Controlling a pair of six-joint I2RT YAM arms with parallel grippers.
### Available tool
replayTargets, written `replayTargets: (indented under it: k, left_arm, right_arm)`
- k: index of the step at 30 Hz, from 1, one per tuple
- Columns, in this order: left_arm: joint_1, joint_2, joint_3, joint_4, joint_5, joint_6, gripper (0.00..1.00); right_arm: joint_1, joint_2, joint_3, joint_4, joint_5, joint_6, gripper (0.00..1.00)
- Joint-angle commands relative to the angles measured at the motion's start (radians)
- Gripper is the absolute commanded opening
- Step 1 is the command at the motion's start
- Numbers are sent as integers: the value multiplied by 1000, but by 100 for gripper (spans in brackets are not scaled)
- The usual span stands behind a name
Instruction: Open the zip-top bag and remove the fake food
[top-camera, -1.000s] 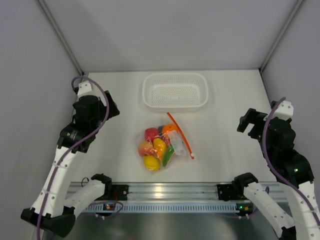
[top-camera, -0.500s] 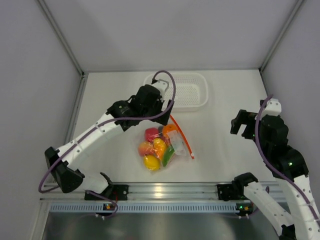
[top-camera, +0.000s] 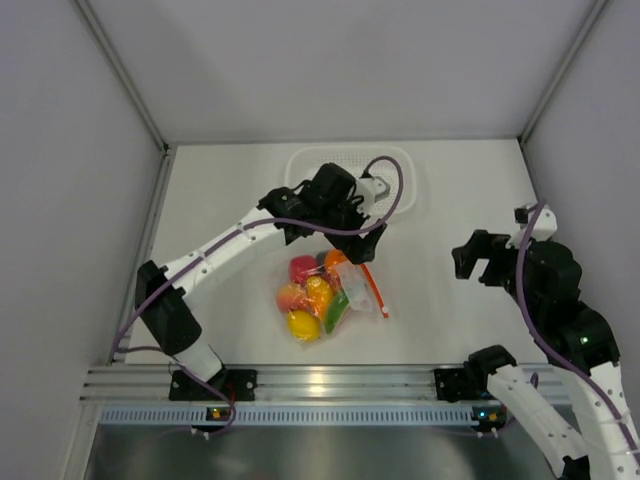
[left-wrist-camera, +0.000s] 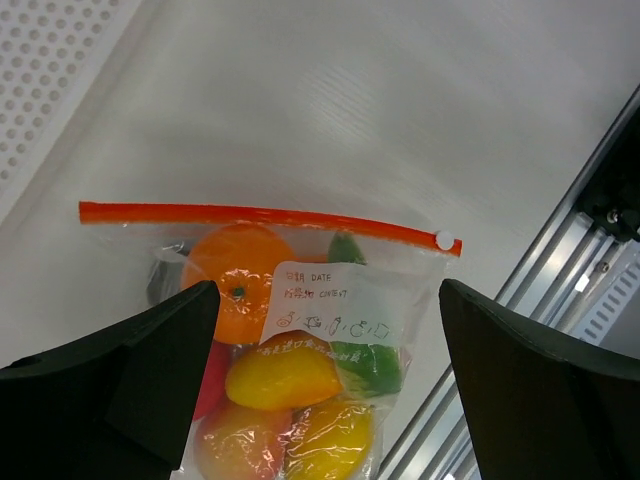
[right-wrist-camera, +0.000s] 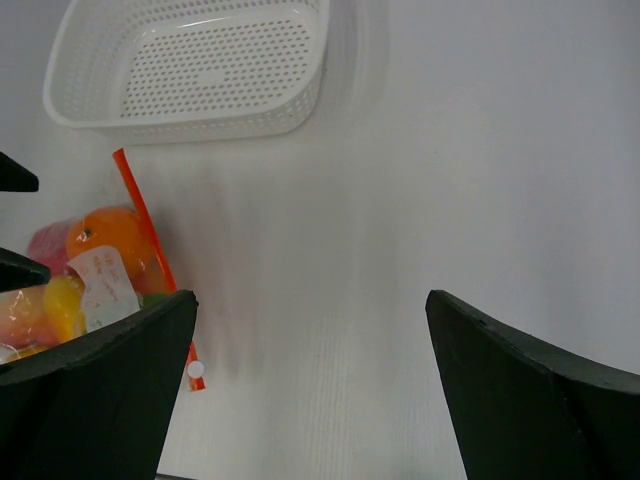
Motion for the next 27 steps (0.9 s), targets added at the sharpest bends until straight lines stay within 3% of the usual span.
replayTargets:
  k: [1, 11, 15, 18, 27]
  left_arm:
    - [-7, 34, 25, 24, 135, 165, 97]
    - [-19, 157, 92, -10, 213, 572, 99]
    - [-27, 319, 288, -146, 239, 647, 98]
    - [-39, 465, 490, -365, 250, 727, 92]
    - [-56, 526, 448, -498, 213, 782, 83]
  right_arm:
    - [10, -32, 13, 29, -31, -13, 99]
    - [10, -95, 127, -75, 4, -59, 100]
    - [10, -122, 130, -83, -10, -62, 100]
    - [9, -127, 135, -96, -22, -68, 99]
    - [9, -144, 132, -81, -132, -75, 99]
